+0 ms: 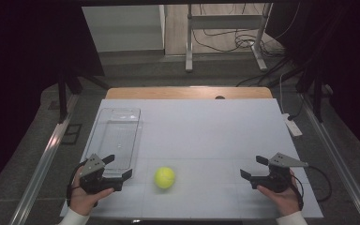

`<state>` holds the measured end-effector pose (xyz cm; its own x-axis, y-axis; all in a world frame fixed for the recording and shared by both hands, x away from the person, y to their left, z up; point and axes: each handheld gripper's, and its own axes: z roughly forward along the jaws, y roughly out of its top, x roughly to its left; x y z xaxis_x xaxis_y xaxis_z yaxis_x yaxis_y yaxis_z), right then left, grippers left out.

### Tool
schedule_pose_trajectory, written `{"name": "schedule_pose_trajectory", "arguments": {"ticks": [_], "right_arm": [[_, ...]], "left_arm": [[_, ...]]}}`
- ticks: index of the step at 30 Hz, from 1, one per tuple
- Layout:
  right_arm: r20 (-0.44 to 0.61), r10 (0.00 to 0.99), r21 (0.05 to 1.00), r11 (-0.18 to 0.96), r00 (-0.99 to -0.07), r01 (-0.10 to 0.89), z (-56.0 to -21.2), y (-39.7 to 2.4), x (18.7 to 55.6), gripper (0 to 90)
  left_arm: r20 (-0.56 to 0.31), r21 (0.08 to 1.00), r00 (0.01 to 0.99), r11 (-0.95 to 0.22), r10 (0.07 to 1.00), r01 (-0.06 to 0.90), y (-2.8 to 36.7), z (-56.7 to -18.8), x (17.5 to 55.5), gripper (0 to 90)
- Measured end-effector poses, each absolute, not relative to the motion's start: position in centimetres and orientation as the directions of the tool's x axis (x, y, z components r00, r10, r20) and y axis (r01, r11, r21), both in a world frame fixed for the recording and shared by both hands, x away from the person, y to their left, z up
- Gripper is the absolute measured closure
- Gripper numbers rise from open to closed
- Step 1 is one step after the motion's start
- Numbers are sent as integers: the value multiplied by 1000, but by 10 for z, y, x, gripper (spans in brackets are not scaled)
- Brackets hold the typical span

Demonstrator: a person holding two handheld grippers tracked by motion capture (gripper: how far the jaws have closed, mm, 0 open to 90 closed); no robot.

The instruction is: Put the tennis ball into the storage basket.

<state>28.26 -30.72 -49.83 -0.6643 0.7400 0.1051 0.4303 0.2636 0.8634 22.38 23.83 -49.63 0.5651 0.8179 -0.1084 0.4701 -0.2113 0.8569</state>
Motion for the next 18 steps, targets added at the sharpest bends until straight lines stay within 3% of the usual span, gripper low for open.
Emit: {"name": "schedule_pose_trajectory", "arguments": {"ticks": [18], "right_arm": [[103,747,858,267,-657,439,-500,-307,282,116]], "left_arm": [[-104,858,558,-209,823,469,241,-496,222,105]]}}
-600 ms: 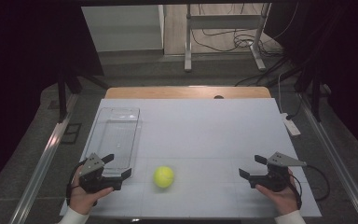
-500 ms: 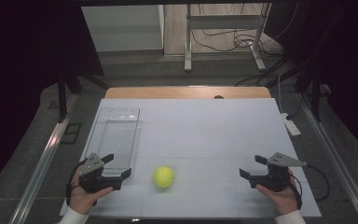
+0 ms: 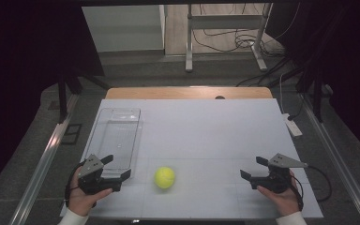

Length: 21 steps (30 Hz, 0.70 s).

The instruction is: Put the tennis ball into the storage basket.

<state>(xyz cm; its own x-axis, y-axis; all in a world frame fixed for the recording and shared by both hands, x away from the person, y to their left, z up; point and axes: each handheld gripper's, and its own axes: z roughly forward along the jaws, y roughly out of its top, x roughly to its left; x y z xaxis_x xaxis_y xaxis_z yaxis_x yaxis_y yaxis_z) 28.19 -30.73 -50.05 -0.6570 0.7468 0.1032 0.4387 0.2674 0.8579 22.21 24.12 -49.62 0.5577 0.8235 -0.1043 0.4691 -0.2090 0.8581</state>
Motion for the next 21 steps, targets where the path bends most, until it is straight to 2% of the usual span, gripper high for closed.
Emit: {"name": "schedule_pose_trajectory", "arguments": {"ticks": [21], "right_arm": [[107,765,858,252,-636,448,-500,-314,278,118]], "left_arm": [[-103,858,583,-225,806,462,235,-491,226,96]]}}
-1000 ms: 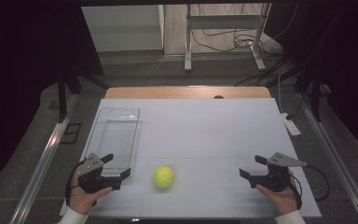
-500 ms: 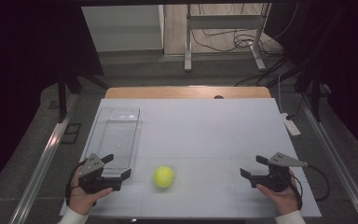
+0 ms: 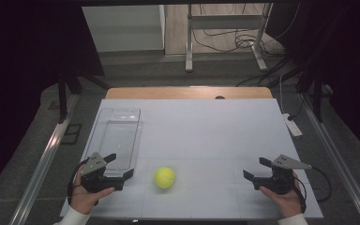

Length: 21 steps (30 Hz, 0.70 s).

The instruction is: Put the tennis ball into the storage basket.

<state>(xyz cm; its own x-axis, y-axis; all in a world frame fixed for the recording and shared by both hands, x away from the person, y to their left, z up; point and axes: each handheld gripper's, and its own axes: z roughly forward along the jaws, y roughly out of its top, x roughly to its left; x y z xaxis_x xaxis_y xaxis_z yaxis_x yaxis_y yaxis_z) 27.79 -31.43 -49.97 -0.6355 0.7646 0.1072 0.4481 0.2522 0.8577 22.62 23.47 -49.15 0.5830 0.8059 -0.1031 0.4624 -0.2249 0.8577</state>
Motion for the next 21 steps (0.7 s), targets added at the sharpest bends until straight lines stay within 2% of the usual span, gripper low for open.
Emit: {"name": "schedule_pose_trajectory", "arguments": {"ticks": [21], "right_arm": [[105,765,855,257,-636,451,-501,-313,280,124]], "left_arm": [[-104,844,626,-265,773,467,226,-479,227,95]]}}
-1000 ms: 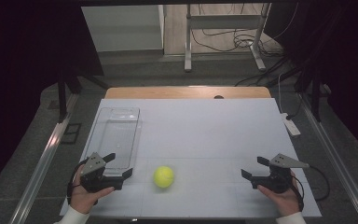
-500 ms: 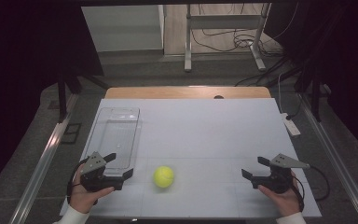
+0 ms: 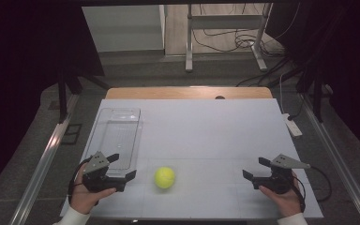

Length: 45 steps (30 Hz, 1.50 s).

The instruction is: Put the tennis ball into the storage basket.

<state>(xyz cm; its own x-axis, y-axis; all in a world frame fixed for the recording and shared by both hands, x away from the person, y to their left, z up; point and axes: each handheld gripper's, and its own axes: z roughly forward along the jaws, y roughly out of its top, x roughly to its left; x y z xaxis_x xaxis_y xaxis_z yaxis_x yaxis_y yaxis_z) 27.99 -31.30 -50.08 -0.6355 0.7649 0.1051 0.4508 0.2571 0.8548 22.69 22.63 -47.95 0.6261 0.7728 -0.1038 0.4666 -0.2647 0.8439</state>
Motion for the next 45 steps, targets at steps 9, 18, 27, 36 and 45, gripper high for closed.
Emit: {"name": "schedule_pose_trajectory", "arguments": {"ticks": [9,18,27,36,45], "right_arm": [[102,764,854,261,-637,449,-501,-313,280,124],[105,763,854,260,-638,451,-501,-313,280,125],[111,763,853,256,-637,455,-502,-313,280,126],[109,763,852,257,-637,455,-502,-313,280,126],[108,761,853,259,-639,453,-502,-312,280,126]], "left_arm": [[-102,844,635,-272,766,463,224,-476,228,95],[-108,845,664,-284,740,454,215,-469,230,95],[-101,833,688,-317,718,454,208,-465,234,95],[-103,820,698,-336,709,463,202,-463,237,95],[-103,816,715,-353,692,459,197,-461,238,96]]}}
